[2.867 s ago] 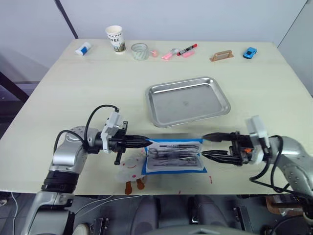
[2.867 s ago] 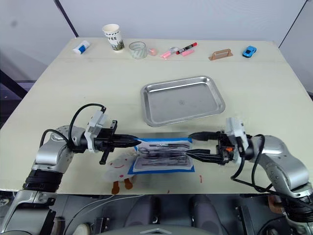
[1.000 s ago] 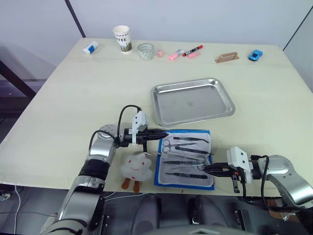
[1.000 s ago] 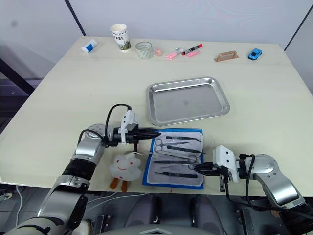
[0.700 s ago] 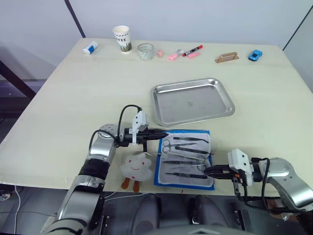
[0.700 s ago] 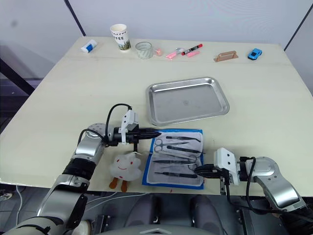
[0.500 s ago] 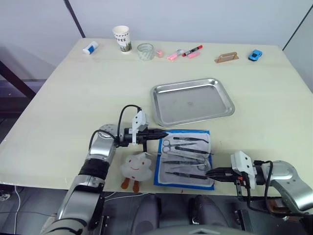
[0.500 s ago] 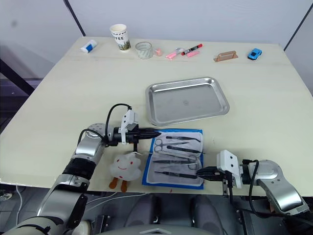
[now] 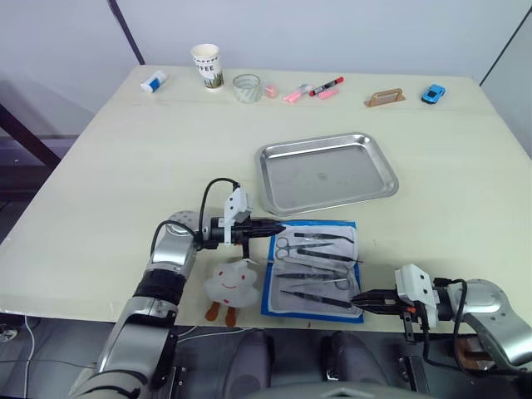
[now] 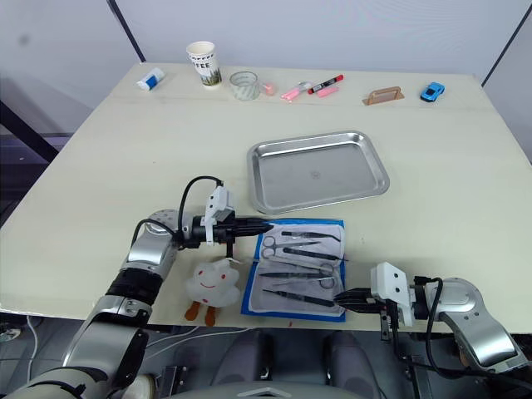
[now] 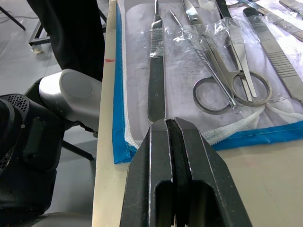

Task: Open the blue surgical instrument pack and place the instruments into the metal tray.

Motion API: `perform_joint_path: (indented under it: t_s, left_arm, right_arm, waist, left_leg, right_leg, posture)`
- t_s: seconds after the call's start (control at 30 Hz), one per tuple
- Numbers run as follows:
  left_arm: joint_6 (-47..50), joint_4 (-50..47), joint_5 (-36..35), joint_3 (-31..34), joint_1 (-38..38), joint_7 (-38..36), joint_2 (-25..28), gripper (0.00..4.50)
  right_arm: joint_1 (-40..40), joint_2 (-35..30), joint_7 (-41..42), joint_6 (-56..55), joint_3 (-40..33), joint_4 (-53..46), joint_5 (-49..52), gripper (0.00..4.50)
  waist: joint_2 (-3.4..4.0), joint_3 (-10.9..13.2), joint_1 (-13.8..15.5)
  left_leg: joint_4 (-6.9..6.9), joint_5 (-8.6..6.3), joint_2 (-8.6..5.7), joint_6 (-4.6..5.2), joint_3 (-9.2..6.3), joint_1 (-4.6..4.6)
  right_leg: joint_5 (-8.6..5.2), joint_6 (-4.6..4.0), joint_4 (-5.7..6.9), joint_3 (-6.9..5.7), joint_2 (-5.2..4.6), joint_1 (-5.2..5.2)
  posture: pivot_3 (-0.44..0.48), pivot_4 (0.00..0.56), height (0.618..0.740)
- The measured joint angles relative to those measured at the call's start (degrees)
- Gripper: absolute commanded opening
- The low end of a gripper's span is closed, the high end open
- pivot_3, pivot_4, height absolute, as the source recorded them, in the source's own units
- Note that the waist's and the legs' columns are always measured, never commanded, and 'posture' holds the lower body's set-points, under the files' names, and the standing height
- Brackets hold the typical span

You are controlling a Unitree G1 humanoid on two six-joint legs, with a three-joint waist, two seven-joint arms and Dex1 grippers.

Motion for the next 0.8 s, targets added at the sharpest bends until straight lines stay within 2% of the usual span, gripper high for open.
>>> perform_joint_path:
  t_s: [0.07, 0.1, 0.17, 0.23, 0.33, 0.37, 0.4, 0.47, 0.6, 0.63, 0.7, 0.8]
  left_arm:
    - [0.06, 0.0, -0.05, 0.0, 0.0, 0.11, 0.0, 0.66]
    - [0.24, 0.0, -0.13, 0.06, 0.0, 0.23, 0.0, 0.83]
    - [0.48, -0.02, -0.17, 0.21, 0.02, 0.25, 0.0, 1.74]
    - [0.6, -0.14, -0.24, 0.38, 0.15, 0.23, 0.08, 2.39]
    - [1.06, -0.68, -1.17, 0.83, 0.8, -0.06, 0.77, 3.95]
    - [1.1, -0.91, -1.3, 0.91, 1.02, -0.3, 1.07, 4.34]
    - [1.11, -1.25, -1.43, 0.91, 1.25, -0.5, 1.31, 4.49]
    - [1.03, -1.35, -1.75, 0.99, 1.51, -0.56, 1.49, 4.5]
    - [0.78, -1.35, -1.83, 1.03, 1.59, -0.54, 2.24, 4.5]
    - [0.68, -1.35, -1.9, 1.03, 1.67, -0.52, 2.27, 4.5]
    - [0.37, -1.44, -2.24, 1.05, 2.01, -0.52, 2.34, 4.5]
    - [0.11, -2.03, -2.46, 1.21, 2.67, -0.96, 2.9, 4.5]
  right_arm:
    - [-0.11, 0.04, 0.01, -0.01, 0.01, 0.11, -0.02, 0.0]
    - [-0.31, 0.19, -0.04, -0.05, 0.01, 0.34, -0.07, 0.0]
    - [-0.43, 0.32, 0.0, -0.29, 0.03, 0.64, -0.07, 0.0]
    - [-0.47, 0.47, 0.03, -0.37, 0.05, 0.94, -0.01, 0.0]
    - [-0.52, 0.64, 0.0, 0.38, 0.06, 1.01, 0.4, 0.0]
    - [-0.57, 0.64, 0.0, 0.96, 0.06, 0.97, 0.69, 0.0]
    - [-0.6, 0.6, 0.01, 1.67, 0.04, 0.97, 1.17, 0.31]
    - [-0.62, 0.55, 0.02, 3.23, -0.16, 0.8, 1.97, 0.93]
    - [-0.31, 0.51, 0.21, 4.68, -0.15, -0.62, 2.61, 2.86]
    - [-0.3, 0.58, 0.13, 4.24, -0.14, -0.87, 2.26, 3.48]
    - [-0.3, 0.65, 0.01, 2.96, -0.14, -0.87, 1.47, 4.35]
    - [-0.26, 0.67, -0.24, 2.45, -0.15, -0.83, 1.28, 4.35]
  waist:
    - [0.0, 0.0, 0.0]
    - [0.0, 0.0, -0.01]
    - [0.0, 0.0, -0.03]
    - [0.0, 0.0, -0.05]
    - [0.0, 0.0, -0.09]
    - [0.0, 0.0, -0.09]
    - [0.0, 0.0, -0.09]
    - [-0.01, -0.01, -0.07]
    - [-0.01, -0.01, -0.18]
    - [-0.02, -0.01, -0.18]
    - [-0.02, -0.01, -0.2]
    - [-0.02, -0.01, -0.24]
  left_leg:
    - [0.0, 0.0, 0.0, 0.0, 0.0, 0.0]
    - [0.0, 0.0, 0.0, 0.0, 0.0, 0.0]
    - [0.0, 0.0, 0.0, 0.0, 0.0, 0.01]
    - [0.0, 0.0, 0.01, 0.0, 0.0, 0.02]
    - [0.0, 0.0, 0.02, 0.0, 0.0, 0.02]
    - [0.0, 0.0, 0.02, 0.0, 0.0, 0.02]
    - [0.0, 0.0, 0.02, 0.0, -0.01, 0.02]
    - [0.0, 0.0, 0.02, 0.0, -0.01, 0.02]
    - [0.0, 0.0, 0.02, 0.0, -0.03, 0.03]
    - [0.0, 0.0, 0.03, 0.0, -0.03, 0.03]
    - [0.0, 0.0, 0.04, 0.0, -0.03, 0.04]
    - [0.0, 0.0, 0.04, 0.0, -0.03, 0.04]
  right_leg:
    - [0.0, 0.0, 0.0, 0.0, 0.0, 0.0]
    - [0.0, 0.0, 0.0, 0.0, 0.0, 0.0]
    - [0.0, 0.0, 0.0, 0.0, 0.01, 0.0]
    - [0.0, 0.0, 0.0, 0.01, 0.01, 0.0]
    - [0.0, -0.01, 0.0, 0.01, 0.02, 0.0]
    - [0.0, -0.01, 0.0, 0.01, 0.02, 0.0]
    - [0.0, -0.01, 0.0, 0.01, 0.02, 0.0]
    - [0.0, -0.01, 0.01, 0.0, 0.02, 0.01]
    - [0.0, -0.01, 0.01, 0.01, 0.04, 0.01]
    - [0.0, -0.01, 0.01, 0.01, 0.05, 0.01]
    - [0.0, -0.01, 0.01, 0.01, 0.05, 0.01]
    - [0.0, -0.01, 0.01, 0.01, 0.06, 0.01]
  posture:
    - [0.0, 0.15, 0.725]
    - [0.0, 0.15, 0.725]
    - [0.0, 0.15, 0.725]
    - [0.0, 0.15, 0.725]
    - [0.0, 0.15, 0.725]
    - [0.0, 0.15, 0.725]
    - [0.0, 0.15, 0.725]
    - [0.0, 0.15, 0.725]
    - [0.0, 0.15, 0.725]
    - [0.0, 0.15, 0.725]
    - [0.0, 0.15, 0.725]
    - [0.0, 0.15, 0.725]
